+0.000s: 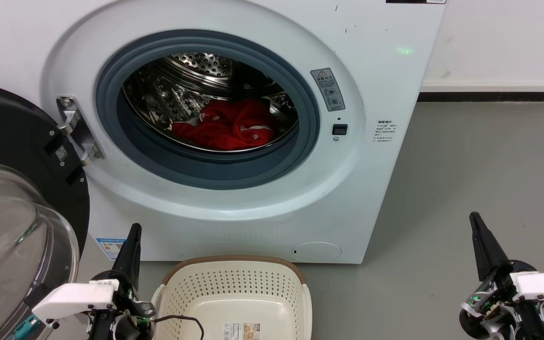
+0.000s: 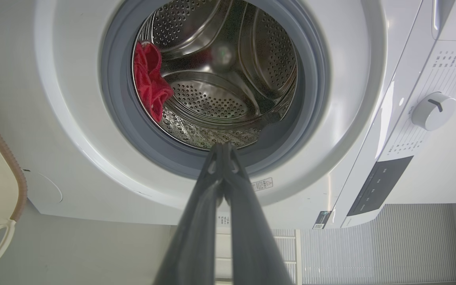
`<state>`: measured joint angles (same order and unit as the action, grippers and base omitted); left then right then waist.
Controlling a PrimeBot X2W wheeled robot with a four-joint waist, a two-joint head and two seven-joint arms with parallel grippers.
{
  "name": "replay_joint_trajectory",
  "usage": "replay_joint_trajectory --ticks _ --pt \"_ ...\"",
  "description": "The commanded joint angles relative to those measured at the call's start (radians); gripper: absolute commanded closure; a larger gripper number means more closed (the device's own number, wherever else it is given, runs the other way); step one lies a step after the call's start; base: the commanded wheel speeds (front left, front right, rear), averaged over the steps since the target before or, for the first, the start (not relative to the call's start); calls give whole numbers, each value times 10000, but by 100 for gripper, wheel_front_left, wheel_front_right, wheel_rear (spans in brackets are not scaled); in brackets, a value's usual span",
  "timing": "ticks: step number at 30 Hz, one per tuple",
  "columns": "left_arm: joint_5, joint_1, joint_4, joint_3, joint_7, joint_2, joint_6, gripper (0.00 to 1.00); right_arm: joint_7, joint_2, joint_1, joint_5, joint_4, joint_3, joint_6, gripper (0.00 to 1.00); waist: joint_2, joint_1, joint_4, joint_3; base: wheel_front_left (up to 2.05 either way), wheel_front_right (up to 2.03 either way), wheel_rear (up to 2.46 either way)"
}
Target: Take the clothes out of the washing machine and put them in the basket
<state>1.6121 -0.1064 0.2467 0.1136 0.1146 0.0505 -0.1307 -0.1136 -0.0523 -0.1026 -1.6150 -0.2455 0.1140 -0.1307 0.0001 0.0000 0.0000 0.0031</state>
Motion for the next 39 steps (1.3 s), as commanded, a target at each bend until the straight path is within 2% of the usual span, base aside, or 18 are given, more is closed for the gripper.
replay_joint_trajectory --ticks 1,17,18,28,39 --pt "17 -60 -12 23 15 -12 -23 100 -1 31 -131 44 -12 -6 0 100 -1 0 0 0 0 0 0" --pt "-2 1 15 -6 -4 0 0 100 4 0 4 2 -8 0 0 100 -1 1 0 0 0 0 0" --pt "-5 32 71 -22 -7 -4 2 0 9 2 46 1 -56 -7 0 0 -1 0 0 0 0 0 0" --pt "-482 -158 -52 -577 -513 1 1 0 510 4 243 387 309 -132 0 0 -1 0 -12 16 0 0 0" --pt "-2496 -335 -640 -771 -970 1 1 0 966 6 349 2491 878 -179 0 0 -1 0 9 48 0 0 0"
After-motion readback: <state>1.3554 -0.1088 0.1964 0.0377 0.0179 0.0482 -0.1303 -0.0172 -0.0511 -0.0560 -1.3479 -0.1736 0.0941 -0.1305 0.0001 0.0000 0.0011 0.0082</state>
